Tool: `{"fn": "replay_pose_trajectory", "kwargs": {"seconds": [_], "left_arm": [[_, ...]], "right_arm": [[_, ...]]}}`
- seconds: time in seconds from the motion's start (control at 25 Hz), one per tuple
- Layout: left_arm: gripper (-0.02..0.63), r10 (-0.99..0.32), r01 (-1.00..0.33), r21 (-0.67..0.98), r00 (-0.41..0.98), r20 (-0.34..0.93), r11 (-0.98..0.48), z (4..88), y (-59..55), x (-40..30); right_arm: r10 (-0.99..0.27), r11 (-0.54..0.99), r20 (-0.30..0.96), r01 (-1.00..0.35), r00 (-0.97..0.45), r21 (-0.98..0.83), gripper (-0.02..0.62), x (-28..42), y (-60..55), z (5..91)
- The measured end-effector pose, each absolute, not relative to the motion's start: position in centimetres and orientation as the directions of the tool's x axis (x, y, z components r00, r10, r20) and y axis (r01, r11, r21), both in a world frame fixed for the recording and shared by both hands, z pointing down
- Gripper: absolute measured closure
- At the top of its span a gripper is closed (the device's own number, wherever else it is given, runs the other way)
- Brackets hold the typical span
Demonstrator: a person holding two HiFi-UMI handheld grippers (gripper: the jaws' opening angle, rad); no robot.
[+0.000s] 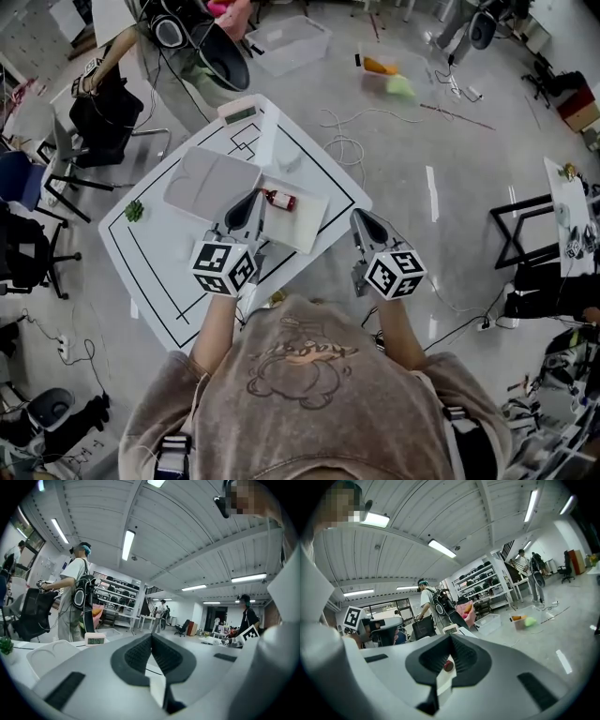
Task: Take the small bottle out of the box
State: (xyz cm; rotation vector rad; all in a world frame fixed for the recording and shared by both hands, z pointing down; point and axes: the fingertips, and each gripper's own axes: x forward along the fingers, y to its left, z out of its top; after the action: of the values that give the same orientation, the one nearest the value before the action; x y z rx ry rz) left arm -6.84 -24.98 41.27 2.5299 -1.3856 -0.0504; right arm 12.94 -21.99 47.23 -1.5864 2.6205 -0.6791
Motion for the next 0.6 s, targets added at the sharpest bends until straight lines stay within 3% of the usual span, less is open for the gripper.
{"fn": "replay_pose_trajectory", "kwargs": {"seconds": [0.24, 0.6], "left_arm": [[0.597, -0.821, -0.811, 0.233, 0.565, 0.077, -0.536, 41.09, -24.88, -6.72], [0.439, -0.816, -0.803, 0.244, 0.574, 0.070, -0.544, 40.82, -24.92, -6.90]], "right_arm": [[-0.837, 0.404, 0.220, -0.838, -0.500, -0.368, 0.600, 12.24, -22.35, 47.35], [-0.831, 0.402, 0.228, -0.831, -0.507, -0.384, 0.600, 12.13, -22.35, 47.70]]}}
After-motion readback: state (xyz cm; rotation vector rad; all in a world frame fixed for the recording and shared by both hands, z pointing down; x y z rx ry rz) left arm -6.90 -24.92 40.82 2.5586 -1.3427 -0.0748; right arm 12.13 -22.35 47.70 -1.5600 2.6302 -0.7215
